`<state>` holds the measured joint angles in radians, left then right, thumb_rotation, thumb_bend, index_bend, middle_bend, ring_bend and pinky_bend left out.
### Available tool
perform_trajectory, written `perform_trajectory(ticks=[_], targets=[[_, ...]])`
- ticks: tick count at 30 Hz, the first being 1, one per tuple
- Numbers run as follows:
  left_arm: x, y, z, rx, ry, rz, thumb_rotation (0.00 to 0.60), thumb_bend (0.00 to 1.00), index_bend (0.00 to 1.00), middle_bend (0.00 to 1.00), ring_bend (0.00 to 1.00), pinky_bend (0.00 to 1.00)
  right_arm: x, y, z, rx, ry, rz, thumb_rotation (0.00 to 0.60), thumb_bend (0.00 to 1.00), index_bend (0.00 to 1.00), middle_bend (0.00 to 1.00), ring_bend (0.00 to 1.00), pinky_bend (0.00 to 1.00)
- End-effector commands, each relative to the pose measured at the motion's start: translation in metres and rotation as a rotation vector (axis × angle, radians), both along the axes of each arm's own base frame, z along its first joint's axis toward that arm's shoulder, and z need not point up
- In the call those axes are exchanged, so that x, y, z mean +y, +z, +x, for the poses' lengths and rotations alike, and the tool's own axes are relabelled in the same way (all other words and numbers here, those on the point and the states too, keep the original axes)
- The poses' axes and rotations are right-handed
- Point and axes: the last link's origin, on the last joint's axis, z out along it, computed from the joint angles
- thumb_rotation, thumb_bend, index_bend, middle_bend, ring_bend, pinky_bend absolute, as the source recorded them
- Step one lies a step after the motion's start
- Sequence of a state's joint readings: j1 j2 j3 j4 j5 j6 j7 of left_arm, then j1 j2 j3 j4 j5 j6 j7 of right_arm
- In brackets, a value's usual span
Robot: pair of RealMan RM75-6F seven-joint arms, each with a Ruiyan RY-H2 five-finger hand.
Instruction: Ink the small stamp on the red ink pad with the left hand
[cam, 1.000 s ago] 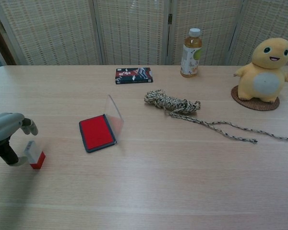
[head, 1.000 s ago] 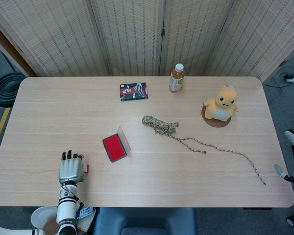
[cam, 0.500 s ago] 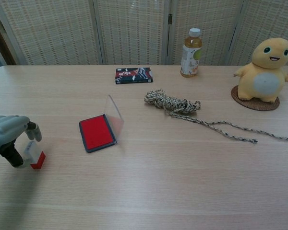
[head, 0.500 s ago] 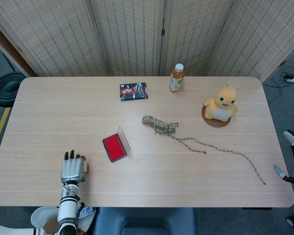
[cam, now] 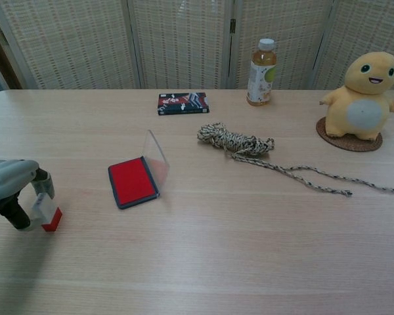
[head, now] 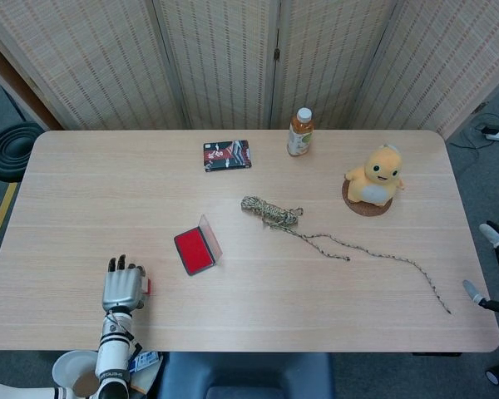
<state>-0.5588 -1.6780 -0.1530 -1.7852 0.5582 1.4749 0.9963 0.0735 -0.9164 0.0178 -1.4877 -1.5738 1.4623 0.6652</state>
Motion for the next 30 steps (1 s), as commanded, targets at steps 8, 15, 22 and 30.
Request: perform_trajectory(ticks=[8,15,22,30], targets=[[0.001,-0.001,-0.002,-0.001,-0.005,0.001,0.6,0.31,0.38,0.36,0.09,0.0,0.001,0.001,0.0,0.001,0.001,-0.006,0.6,0.31,0.0,0.0,0.0,0.0],[0.001,-0.001,-0.005,-0.008,-0.001,0.008,0.6,0.31,0.41,0.38,0.13,0.01,0.002,0.0,0.001,0.005,0.002,-0.005,0.6,0.31,0.0,0.0,0.0,0.0],[0.0,0.004,-0.003,-0.014,-0.01,0.026,0.6,0.31,0.45,0.43,0.18,0.09,0.002,-0.001,0.001,0.01,0.0,-0.007,0.6,0.31,0.0,0.0,0.0,0.0],[0.001,0.01,-0.003,0.014,-0.023,0.039,0.6,0.31,0.51,0.5,0.24,0.22,0.001,-0.002,0.001,0.017,-0.003,-0.002,0.6,0.31,0.0,0.0,0.0,0.0]])
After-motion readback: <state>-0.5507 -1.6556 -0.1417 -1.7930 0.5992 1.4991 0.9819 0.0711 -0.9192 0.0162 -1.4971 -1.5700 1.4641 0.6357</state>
